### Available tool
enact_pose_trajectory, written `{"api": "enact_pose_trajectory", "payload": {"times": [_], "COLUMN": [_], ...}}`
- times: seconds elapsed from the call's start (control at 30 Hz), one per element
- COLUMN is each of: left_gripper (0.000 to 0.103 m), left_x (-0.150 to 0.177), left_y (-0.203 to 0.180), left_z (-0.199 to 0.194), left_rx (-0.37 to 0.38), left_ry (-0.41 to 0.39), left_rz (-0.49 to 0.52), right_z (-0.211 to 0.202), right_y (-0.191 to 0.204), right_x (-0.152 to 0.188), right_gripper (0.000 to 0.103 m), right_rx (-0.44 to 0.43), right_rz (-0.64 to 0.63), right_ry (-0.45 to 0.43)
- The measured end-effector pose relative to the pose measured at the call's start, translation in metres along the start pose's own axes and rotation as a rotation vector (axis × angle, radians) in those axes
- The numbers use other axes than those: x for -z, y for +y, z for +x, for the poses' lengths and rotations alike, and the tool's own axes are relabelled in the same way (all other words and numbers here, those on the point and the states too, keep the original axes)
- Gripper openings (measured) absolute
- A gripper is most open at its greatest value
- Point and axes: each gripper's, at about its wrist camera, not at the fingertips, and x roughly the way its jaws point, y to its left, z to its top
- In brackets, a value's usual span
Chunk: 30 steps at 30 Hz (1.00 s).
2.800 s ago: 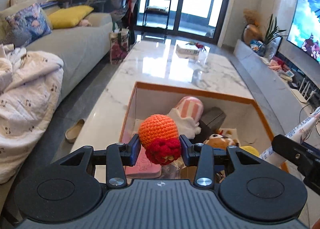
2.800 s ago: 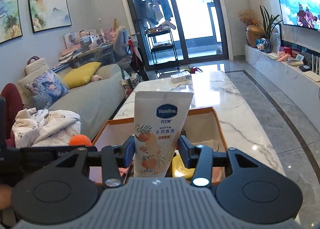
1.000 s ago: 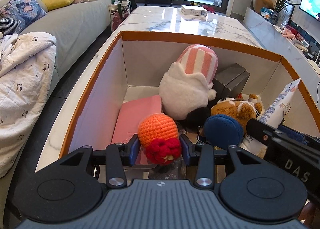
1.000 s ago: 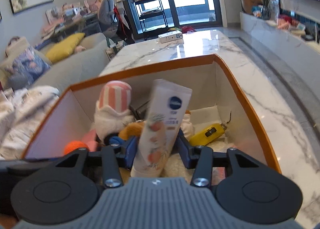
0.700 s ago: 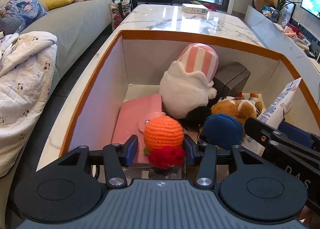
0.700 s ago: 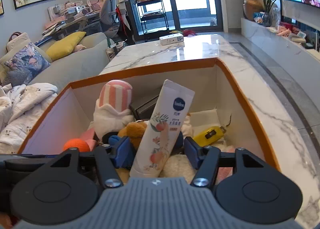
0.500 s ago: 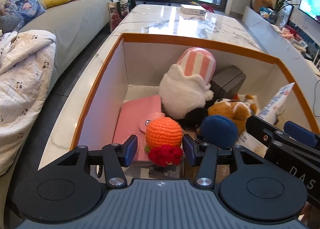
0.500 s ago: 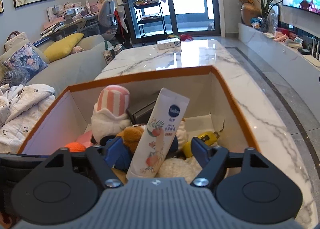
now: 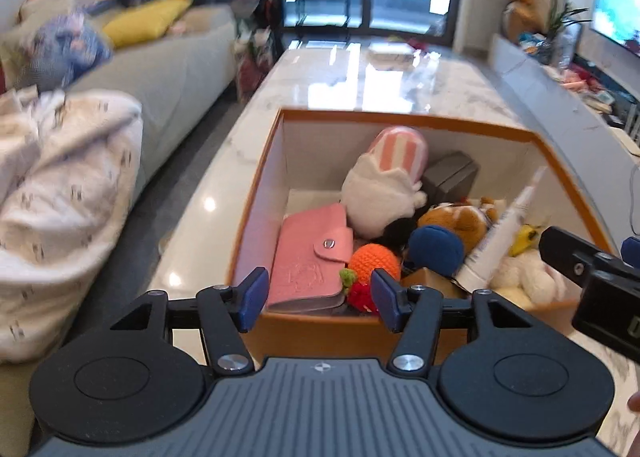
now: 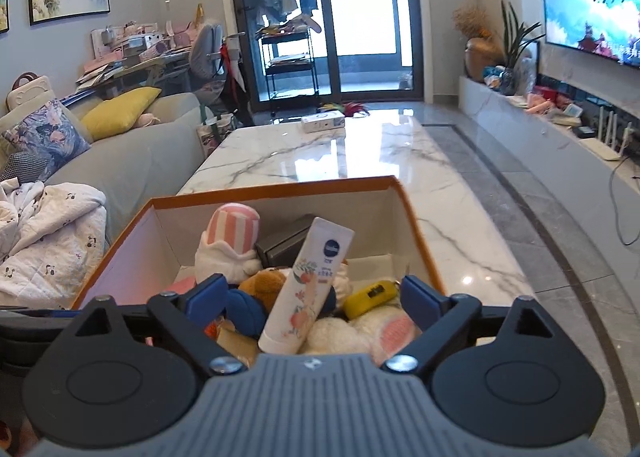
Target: Organize objects
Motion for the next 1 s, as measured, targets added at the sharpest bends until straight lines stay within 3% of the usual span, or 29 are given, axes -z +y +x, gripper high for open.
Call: {"api": "enact_pose_trajectory", "payload": {"times": [0.13, 0.3, 0.53, 0.73, 1.0], "left_gripper": [0.072, 0.074, 0.074, 0.076, 0.077], "left_x": [0.010, 0.026, 0.060, 0.065, 0.065], "left_y": [0.003, 0.013, 0.016, 0.015, 0.017], "left_z": [-0.030, -0.055, -0.081, -0.087, -0.084], "left_rx": [-0.029, 0.018, -0.029, -0.064, -0.022], "left_ry": [-0.036, -0.038, -0.038, -0.068, -0.050], "left_rz": [0.035, -0.014, -0.018, 0.015, -0.005], "right_z": [-0.026, -0.054, -0.082, -0.094, -0.085], "right_y": [0.001, 0.001, 0.001, 0.013, 0.016], "right_x": [0.007, 0.018, 0.047, 0.060, 0.063], "right_gripper": [0.096, 0.098, 0.098, 0.099, 0.099], "right_rx": [0.019, 0.049, 0.060, 0.063, 0.102], "right_rz": [-0.016, -0.022, -0.015, -0.069, -0.110], "right_ry": [-0.005, -0.004, 0.046, 0.050, 0.070]}}
